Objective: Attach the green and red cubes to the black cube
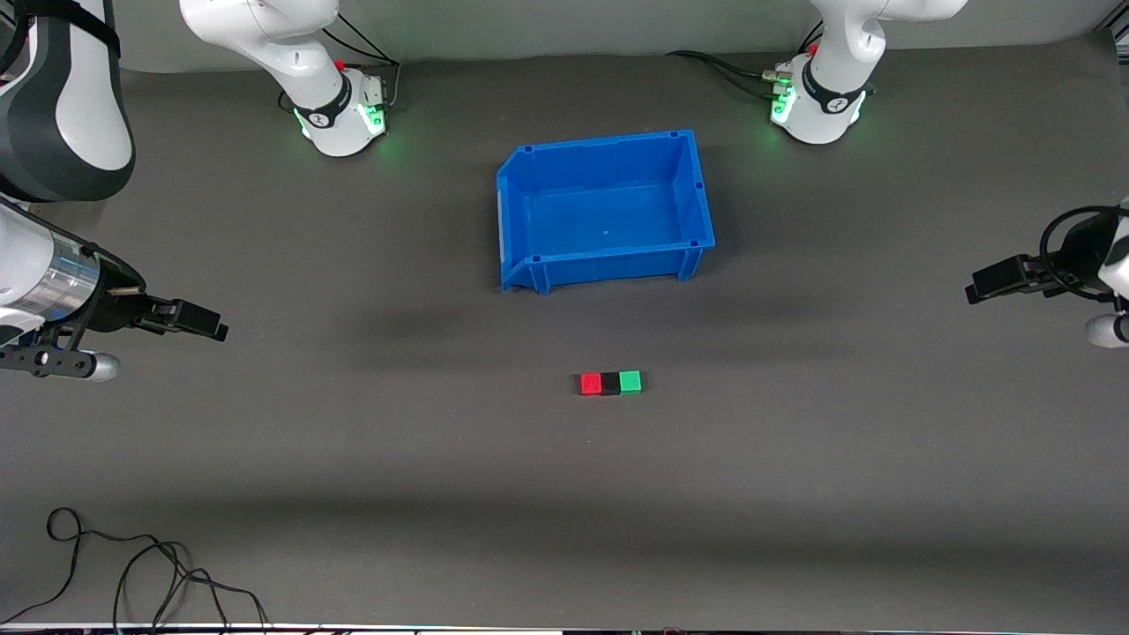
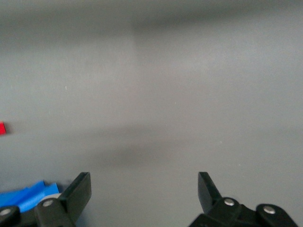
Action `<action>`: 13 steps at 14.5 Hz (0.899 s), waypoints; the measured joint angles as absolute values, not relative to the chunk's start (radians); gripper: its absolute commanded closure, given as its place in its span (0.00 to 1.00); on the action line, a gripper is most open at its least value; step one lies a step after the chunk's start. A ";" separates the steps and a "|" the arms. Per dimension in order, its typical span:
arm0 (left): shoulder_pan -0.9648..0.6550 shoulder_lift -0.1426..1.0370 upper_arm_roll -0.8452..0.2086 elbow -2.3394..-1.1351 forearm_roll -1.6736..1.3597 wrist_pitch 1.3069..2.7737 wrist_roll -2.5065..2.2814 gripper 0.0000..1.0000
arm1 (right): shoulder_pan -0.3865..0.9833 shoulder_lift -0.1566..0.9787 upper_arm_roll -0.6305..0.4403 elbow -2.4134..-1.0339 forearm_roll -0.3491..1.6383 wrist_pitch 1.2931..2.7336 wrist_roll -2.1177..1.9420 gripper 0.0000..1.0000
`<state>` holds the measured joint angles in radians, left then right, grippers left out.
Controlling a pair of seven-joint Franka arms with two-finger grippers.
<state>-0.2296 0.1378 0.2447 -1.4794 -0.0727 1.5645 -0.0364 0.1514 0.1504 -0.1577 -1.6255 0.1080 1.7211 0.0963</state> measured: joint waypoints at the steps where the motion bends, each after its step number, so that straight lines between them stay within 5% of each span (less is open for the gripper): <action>1: -0.238 0.131 0.233 -1.480 -0.062 1.568 -0.036 0.00 | 0.151 0.146 -0.159 -1.618 0.108 1.704 0.082 0.00; 5: -0.226 0.128 0.193 -1.482 -0.053 1.588 -0.028 0.00 | 0.159 0.122 -0.156 -1.603 0.106 1.684 0.066 0.00; 9: -0.055 0.126 0.023 -1.482 -0.051 1.593 -0.020 0.00 | 0.165 0.116 -0.121 -1.582 0.056 1.651 0.061 0.00; 13: -0.031 0.120 0.004 -1.482 -0.050 1.593 -0.016 0.00 | 0.077 0.089 -0.039 -1.546 0.048 1.569 0.013 0.00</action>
